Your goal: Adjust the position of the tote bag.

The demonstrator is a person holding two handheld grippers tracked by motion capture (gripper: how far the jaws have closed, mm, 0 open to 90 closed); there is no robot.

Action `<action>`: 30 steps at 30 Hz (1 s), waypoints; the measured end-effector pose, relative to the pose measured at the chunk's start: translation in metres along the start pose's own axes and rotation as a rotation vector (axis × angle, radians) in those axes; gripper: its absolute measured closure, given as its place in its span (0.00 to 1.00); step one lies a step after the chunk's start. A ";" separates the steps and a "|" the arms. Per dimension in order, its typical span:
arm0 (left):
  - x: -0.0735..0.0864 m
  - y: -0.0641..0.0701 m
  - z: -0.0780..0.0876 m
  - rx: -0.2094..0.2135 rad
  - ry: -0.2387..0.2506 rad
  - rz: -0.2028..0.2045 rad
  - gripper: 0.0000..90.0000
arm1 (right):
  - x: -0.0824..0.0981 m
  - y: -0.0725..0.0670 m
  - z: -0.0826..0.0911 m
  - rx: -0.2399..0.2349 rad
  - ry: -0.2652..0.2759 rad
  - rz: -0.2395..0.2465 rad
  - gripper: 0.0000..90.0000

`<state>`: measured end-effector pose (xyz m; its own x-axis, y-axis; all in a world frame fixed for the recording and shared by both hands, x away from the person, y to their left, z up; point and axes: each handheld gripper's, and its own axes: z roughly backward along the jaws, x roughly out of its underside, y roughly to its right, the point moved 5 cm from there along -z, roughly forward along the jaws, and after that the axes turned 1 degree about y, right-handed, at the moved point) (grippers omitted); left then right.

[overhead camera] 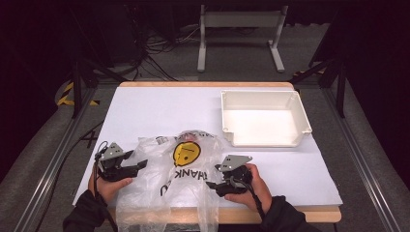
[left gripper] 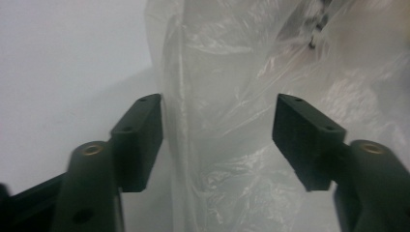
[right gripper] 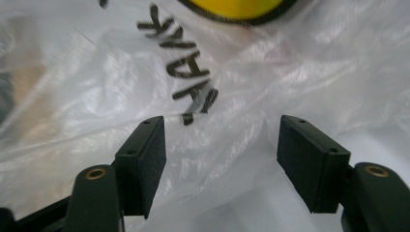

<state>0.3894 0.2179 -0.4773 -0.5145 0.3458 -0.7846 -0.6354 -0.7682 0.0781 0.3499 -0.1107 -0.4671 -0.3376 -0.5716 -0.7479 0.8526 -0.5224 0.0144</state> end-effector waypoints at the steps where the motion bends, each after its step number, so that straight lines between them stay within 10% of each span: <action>1: 0.002 0.000 -0.002 0.001 -0.023 -0.007 0.51 | 0.003 0.001 -0.003 -0.001 -0.013 -0.005 0.46; 11: 0.007 -0.006 -0.002 -0.010 -0.057 -0.015 0.96 | 0.011 0.011 -0.008 0.031 -0.035 0.039 0.98; 30: -0.001 -0.008 0.000 -0.040 0.009 0.018 0.99 | 0.016 0.084 0.030 0.242 -0.005 -0.030 1.00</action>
<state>0.3954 0.2240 -0.4775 -0.5205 0.3272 -0.7887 -0.6023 -0.7954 0.0675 0.4043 -0.1828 -0.4585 -0.3640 -0.5561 -0.7471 0.7216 -0.6756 0.1514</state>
